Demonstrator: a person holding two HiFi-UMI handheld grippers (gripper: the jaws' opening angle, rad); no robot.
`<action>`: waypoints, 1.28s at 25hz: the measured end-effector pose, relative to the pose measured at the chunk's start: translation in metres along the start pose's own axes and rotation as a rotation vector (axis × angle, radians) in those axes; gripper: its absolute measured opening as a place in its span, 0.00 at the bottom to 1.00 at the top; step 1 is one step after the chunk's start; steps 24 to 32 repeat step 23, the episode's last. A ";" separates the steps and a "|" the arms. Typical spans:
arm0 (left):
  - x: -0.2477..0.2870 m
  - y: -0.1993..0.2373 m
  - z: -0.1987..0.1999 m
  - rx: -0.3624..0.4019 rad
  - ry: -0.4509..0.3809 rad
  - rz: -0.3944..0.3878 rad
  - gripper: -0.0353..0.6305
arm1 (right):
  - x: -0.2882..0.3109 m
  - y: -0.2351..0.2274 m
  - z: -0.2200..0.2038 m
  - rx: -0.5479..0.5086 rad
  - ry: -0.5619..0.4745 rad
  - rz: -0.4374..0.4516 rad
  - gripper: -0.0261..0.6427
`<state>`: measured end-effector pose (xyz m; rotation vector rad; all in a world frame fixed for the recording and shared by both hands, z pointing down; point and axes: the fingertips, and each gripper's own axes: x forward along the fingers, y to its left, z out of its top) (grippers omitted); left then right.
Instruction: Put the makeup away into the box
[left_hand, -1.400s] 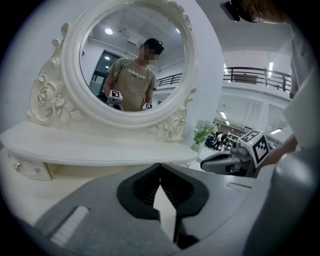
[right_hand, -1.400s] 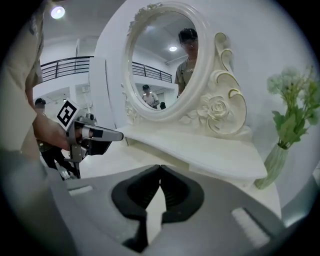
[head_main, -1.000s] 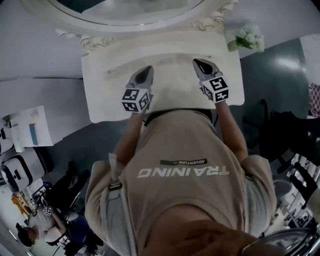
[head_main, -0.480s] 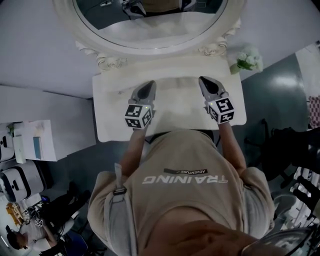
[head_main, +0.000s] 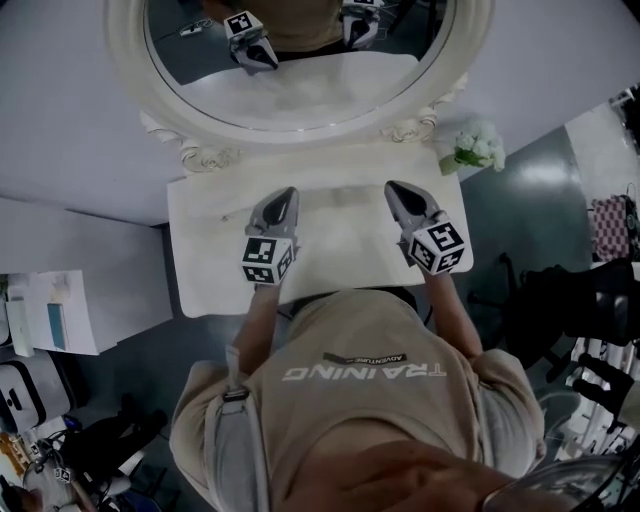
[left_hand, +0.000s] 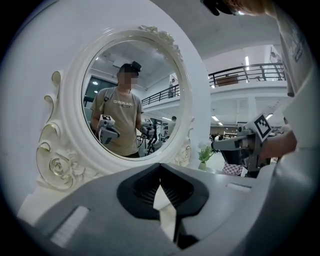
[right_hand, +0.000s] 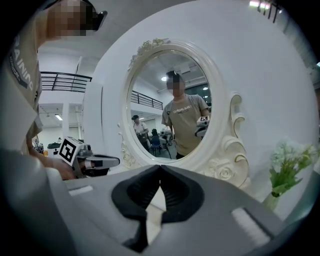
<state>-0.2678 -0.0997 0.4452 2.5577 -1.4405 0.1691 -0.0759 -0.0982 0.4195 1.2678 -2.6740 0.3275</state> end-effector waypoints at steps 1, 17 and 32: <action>0.001 0.001 0.002 0.005 -0.002 -0.001 0.06 | 0.003 0.000 -0.001 0.000 0.004 0.005 0.05; 0.027 -0.013 -0.001 0.047 0.043 -0.124 0.06 | 0.019 0.017 -0.020 -0.081 0.073 -0.004 0.04; 0.035 -0.021 -0.003 0.050 0.058 -0.127 0.06 | 0.012 -0.001 -0.017 -0.067 0.047 -0.026 0.04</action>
